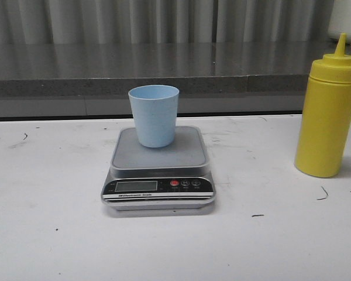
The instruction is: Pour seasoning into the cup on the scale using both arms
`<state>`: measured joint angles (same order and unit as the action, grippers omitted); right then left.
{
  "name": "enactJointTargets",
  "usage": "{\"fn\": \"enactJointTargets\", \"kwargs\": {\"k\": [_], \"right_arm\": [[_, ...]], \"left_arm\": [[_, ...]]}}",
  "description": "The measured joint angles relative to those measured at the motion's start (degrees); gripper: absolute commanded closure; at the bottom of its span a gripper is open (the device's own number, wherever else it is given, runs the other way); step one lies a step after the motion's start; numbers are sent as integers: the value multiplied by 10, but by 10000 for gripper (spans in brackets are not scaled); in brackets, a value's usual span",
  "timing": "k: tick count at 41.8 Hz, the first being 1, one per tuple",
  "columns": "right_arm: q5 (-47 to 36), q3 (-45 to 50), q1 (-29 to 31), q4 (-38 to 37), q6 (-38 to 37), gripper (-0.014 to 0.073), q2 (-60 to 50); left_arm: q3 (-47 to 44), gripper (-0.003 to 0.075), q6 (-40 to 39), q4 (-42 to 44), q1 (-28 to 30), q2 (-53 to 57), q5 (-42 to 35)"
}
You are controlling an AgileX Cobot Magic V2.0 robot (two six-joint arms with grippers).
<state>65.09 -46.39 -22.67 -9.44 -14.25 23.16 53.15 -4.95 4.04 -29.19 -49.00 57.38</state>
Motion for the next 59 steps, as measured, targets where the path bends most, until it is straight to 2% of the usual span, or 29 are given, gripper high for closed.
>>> {"fn": "enactJointTargets", "kwargs": {"k": [11, 17, 48, 54, 59], "right_arm": [[0, 0, 0, -3, 0, 546, 0], [0, 0, 0, -3, 1, 668, 0], [0, 0, 0, -3, 1, 662, 0], [0, 0, 0, -3, 1, 662, 0], [0, 0, 0, -3, 1, 662, 0]], "left_arm": [[0, 742, 0, 0, 0, 0, 0], [0, 740, 0, 0, 0, 0, -1], [-7, 740, 0, 0, 0, 5, -8], [-47, 740, 0, -5, 42, 56, -52], [-109, 740, 0, -5, 102, 119, -139]]}}
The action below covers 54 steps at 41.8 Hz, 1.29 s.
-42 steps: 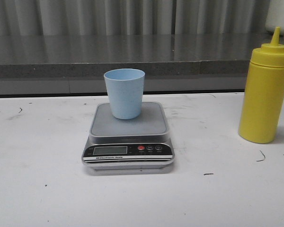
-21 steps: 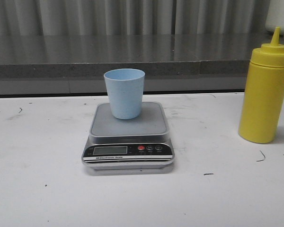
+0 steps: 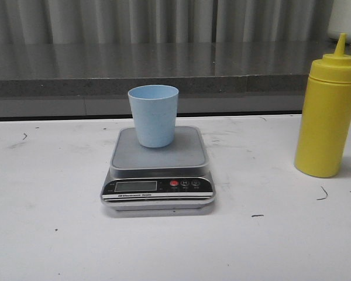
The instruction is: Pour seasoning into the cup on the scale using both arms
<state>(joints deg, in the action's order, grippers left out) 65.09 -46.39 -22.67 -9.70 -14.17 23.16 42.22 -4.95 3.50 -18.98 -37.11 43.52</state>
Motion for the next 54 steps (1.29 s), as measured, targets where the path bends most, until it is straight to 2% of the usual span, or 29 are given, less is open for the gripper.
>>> {"fn": "enactJointTargets", "kwargs": {"k": [8, 14, 23, 32, 54], "right_arm": [[0, 0, 0, 0, 0, 662, 0], [0, 0, 0, 0, 0, 662, 0], [0, 0, 0, 0, 0, 662, 0], [0, 0, 0, 0, 0, 662, 0], [0, 0, 0, 0, 0, 662, 0]], "left_arm": [[-130, 740, 0, -5, 92, 113, -164], [-221, 740, 0, -23, 137, 193, -237], [-343, 740, 0, -31, 172, 295, -318], [-426, 740, 0, -48, 190, 361, -393], [-427, 740, 0, -50, 191, 373, -414]]}}
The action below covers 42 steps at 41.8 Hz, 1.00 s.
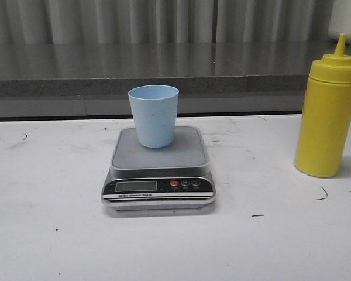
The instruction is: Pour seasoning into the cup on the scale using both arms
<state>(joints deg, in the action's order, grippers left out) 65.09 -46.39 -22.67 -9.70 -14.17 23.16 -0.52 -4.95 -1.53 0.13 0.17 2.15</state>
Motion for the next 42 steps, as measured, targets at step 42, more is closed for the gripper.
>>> {"fn": "enactJointTargets", "kwargs": {"k": [42], "right_arm": [[0, 0, 0, 0, 0, 662, 0]], "left_arm": [[0, 740, 36, 0, -4, 0, 0]]}}
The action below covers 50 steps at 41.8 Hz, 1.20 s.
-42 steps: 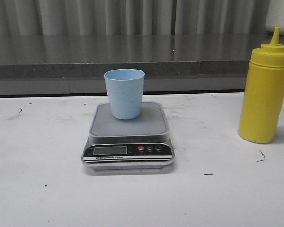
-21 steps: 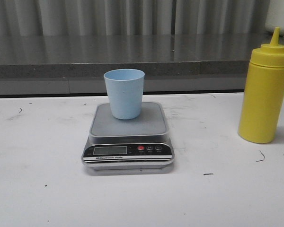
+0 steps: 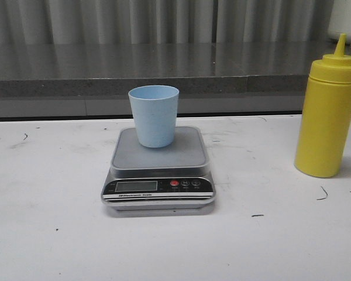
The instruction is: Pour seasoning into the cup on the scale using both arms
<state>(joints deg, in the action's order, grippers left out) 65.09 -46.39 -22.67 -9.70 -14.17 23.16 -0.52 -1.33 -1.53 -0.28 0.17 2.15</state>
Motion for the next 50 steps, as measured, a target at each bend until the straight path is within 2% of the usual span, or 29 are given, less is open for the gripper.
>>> {"fn": "enactJointTargets", "kwargs": {"k": [18, 24, 28, 31, 35, 42, 50], "right_arm": [[0, 0, 0, 0, 0, 662, 0], [-32, 29, 4, -3, 0, 657, -24], [-107, 81, 24, 6, 41, 657, -48], [-178, 132, 49, 29, 98, 659, -64], [-257, 194, 94, 63, 133, 662, -86], [-386, 289, 163, 93, 142, 662, -138], [-519, 390, 194, 97, 145, 662, -198]], "left_arm": [[0, 740, 0, 0, 0, 0, 0], [0, 740, 0, 0, 0, 0, 0], [0, 740, 0, 0, 0, 0, 0], [0, 740, 0, 0, 0, 0, 0], [0, 740, 0, 0, 0, 0, 0], [0, 740, 0, 0, 0, 0, 0], [0, 740, 0, 0, 0, 0, 0]]}}
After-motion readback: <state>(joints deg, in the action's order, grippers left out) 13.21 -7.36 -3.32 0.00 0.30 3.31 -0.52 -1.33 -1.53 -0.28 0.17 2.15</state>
